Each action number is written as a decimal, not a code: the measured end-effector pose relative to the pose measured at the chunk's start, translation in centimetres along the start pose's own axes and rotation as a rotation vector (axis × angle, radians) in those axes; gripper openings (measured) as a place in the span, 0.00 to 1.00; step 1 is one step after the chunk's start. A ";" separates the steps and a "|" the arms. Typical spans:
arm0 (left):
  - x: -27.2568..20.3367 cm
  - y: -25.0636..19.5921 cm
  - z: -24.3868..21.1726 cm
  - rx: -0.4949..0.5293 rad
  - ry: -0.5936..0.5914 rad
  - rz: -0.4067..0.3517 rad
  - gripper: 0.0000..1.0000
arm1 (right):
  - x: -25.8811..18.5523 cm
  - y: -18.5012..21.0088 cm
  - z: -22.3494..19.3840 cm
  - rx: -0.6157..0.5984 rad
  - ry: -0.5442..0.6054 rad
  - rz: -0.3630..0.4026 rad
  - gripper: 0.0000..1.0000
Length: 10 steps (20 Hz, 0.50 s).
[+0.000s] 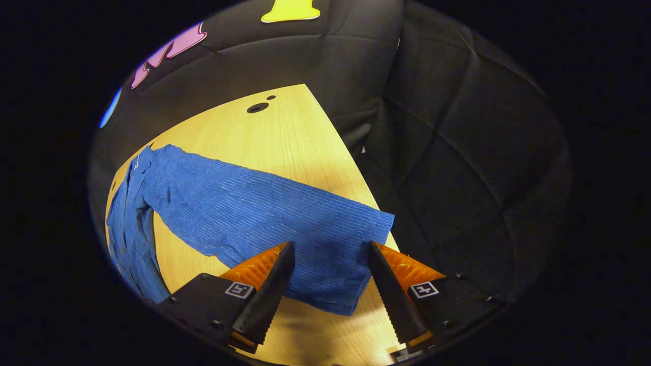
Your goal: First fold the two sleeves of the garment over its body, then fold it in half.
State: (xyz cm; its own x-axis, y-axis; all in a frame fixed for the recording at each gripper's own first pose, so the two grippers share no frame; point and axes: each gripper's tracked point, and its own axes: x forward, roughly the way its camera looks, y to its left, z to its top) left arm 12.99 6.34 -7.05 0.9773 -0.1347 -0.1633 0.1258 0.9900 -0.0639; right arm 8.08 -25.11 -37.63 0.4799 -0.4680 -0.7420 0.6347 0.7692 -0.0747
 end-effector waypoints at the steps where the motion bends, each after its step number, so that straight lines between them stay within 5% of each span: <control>1: -0.1 0.2 -0.2 -0.009 0.004 0.006 0.80 | 0.0 0.2 -0.1 0.003 0.003 -0.001 0.83; 3: -0.6 0.7 -0.3 -0.021 0.004 0.019 0.80 | 0.1 0.2 -0.2 -0.007 0.006 0.000 0.63; 5: -1.3 0.9 -0.5 -0.013 0.005 0.028 0.80 | -0.1 0.4 -0.1 0.000 0.018 0.008 0.71; 8: -2.1 1.3 -0.2 0.016 -0.002 0.040 0.82 | 0.0 0.4 -0.2 0.007 0.018 -0.009 0.22; 9: -2.5 1.4 0.0 0.022 -0.009 0.044 0.80 | 0.0 0.7 -0.1 -0.003 0.017 0.010 0.22; 10: -2.7 1.5 0.2 0.024 -0.013 0.046 0.80 | 0.0 0.9 0.0 -0.017 0.013 0.006 0.08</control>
State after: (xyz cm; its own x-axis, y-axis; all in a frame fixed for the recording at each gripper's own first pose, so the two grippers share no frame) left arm 10.51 8.17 -6.55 0.9843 -0.0885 -0.1526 0.0844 0.9959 -0.0327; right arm 8.69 -24.45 -37.71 0.4761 -0.4577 -0.7509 0.6211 0.7795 -0.0813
